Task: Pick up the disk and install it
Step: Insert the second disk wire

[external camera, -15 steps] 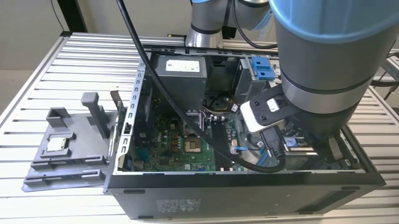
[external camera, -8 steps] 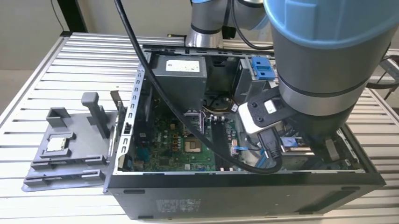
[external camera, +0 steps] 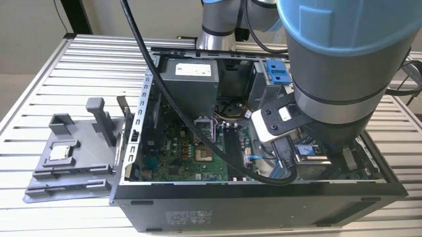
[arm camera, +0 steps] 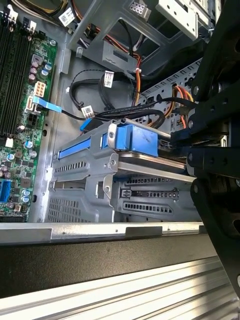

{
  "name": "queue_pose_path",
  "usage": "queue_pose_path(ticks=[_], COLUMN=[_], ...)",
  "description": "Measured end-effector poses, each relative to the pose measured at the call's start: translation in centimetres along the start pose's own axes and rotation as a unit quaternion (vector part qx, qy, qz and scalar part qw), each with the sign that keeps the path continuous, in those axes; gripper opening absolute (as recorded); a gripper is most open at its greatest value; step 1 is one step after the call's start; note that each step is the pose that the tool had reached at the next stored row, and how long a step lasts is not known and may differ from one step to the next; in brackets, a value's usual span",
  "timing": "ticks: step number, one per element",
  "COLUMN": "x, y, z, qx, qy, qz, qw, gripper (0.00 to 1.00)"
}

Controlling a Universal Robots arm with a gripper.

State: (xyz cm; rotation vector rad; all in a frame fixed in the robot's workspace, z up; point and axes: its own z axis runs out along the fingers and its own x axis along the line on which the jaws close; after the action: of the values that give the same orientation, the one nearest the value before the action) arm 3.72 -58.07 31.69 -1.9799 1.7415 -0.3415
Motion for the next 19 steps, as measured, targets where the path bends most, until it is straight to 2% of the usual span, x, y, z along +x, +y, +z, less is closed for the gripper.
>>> queue_pose_path(ticks=[9, 15, 19], x=[-0.03, -0.2, -0.23], y=[0.04, 0.11, 0.14], z=[0.08, 0.26, 0.33], qx=[0.0001, 0.0007, 0.0015], qy=[-0.0005, -0.0031, -0.0072], qz=[0.0, 0.002, 0.005], qw=[1.0, 0.99999, 0.99996], gripper=[0.0, 0.0, 0.0])
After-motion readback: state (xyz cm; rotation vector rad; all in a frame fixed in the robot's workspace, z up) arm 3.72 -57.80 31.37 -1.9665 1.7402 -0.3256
